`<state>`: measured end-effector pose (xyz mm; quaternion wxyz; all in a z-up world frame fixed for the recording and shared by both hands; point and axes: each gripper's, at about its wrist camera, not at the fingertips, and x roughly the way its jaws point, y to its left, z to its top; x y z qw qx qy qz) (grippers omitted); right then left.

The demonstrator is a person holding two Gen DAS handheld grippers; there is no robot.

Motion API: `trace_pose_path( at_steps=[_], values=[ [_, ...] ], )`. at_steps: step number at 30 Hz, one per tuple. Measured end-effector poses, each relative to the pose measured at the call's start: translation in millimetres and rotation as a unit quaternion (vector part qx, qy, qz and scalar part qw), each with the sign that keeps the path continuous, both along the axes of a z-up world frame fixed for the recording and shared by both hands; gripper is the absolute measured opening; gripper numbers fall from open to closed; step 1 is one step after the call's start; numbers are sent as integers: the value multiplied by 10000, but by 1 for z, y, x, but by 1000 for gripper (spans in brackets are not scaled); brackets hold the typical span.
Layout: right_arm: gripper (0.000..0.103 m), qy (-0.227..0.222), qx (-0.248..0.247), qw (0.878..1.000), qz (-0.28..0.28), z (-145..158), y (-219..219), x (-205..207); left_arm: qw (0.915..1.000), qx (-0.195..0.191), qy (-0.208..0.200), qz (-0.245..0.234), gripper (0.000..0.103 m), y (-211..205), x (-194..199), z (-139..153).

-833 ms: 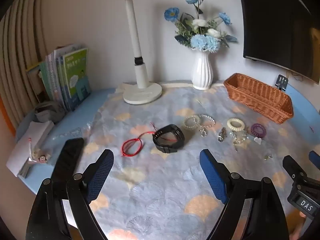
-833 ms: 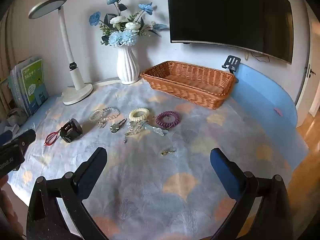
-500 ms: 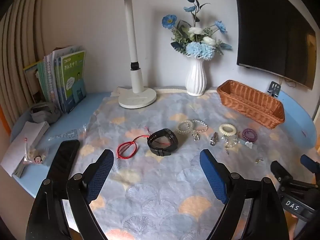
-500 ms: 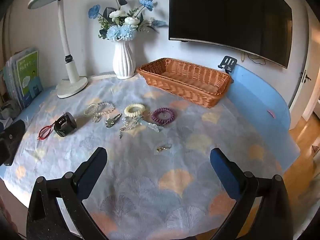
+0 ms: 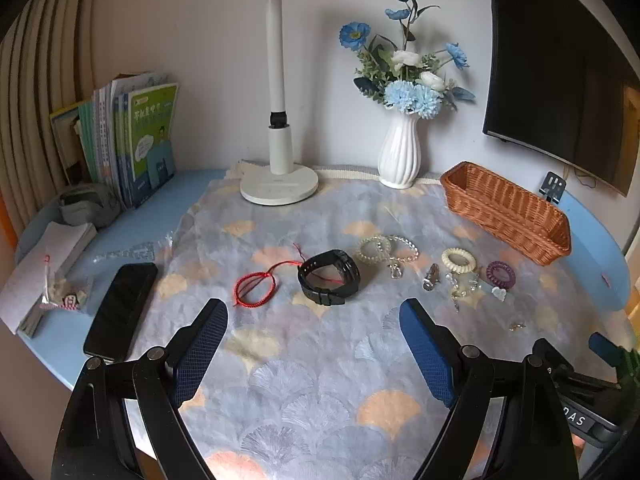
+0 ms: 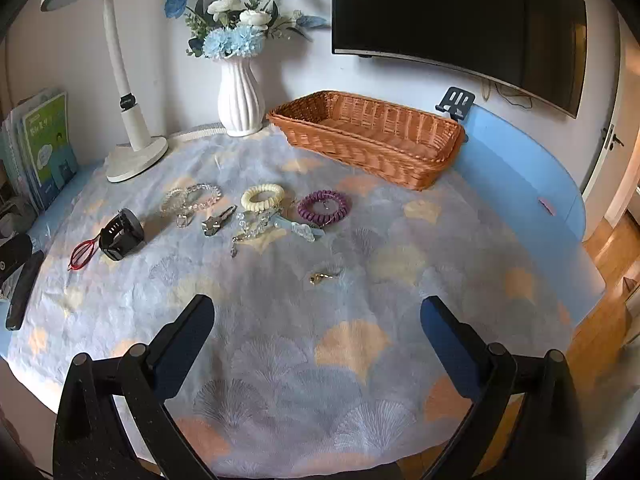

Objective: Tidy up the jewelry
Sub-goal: 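Move both tools over the table toward the jewelry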

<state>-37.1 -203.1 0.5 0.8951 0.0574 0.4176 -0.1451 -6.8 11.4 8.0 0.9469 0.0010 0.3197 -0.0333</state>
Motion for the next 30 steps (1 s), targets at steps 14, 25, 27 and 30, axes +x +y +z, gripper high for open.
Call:
trace_pose_path(
  at_steps=[14,25,27,30],
  values=[
    [103,49,27,10000,13,-1,2,2,10000,32,-3,-75,89,-5,-2,-3],
    [103,111,74,9999,27,-5,2,3,9999,-29,72,-91,89,-4,2,-7],
    [103,127,94,9999,25,-6,2,3,9999,-75,80,-106,89,-3,2,-7],
    [103,122,106,9999,14,-6,2,3,9999,-69,75,-97,89,-3,3,-7]
  ],
)
